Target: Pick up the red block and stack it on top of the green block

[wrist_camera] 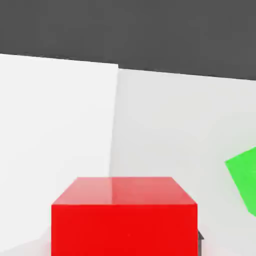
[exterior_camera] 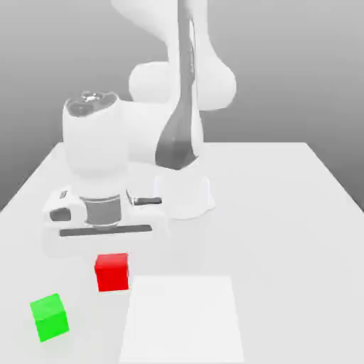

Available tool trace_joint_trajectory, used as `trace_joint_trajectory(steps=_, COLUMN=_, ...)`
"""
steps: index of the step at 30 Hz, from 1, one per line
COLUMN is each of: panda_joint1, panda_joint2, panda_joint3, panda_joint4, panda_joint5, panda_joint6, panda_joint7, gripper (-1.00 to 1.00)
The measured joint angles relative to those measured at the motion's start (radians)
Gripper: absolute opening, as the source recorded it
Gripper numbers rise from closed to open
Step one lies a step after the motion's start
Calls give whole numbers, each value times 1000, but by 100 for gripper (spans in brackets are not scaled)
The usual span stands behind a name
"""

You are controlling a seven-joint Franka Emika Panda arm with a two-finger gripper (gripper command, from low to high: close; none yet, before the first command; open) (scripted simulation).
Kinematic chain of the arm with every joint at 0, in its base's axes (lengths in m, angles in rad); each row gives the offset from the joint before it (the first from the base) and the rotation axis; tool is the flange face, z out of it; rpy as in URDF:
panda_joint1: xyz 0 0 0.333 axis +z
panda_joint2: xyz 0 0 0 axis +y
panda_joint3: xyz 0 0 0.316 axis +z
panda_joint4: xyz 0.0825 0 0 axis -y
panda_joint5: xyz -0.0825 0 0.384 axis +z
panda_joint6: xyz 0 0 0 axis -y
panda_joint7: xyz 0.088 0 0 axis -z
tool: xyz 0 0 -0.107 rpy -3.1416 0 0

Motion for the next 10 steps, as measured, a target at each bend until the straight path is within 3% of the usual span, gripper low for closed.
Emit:
trace_joint_trajectory(steps=2, panda_joint1=-46, panda_joint2=32, panda_joint3=-22, panda_joint4=65, panda_joint5=10, panda_joint6=-29, panda_joint7=-56, gripper=-100)
trace_joint_trajectory(steps=6, panda_joint1=-78, panda_joint2=154, panda_joint3=-2, panda_joint4=99, panda_joint5=66, panda_joint6=57, panda_joint7=-117, gripper=-100)
trace_joint_trajectory(steps=7, panda_joint1=-87, panda_joint2=188, panda_joint3=9, panda_joint4=102, panda_joint5=82, panda_joint6=88, panda_joint7=-129, gripper=100)
trace_joint_trajectory(steps=10, panda_joint1=-87, panda_joint2=188, panda_joint3=9, panda_joint4=102, panda_joint5=82, panda_joint6=88, panda_joint7=-129, gripper=100)
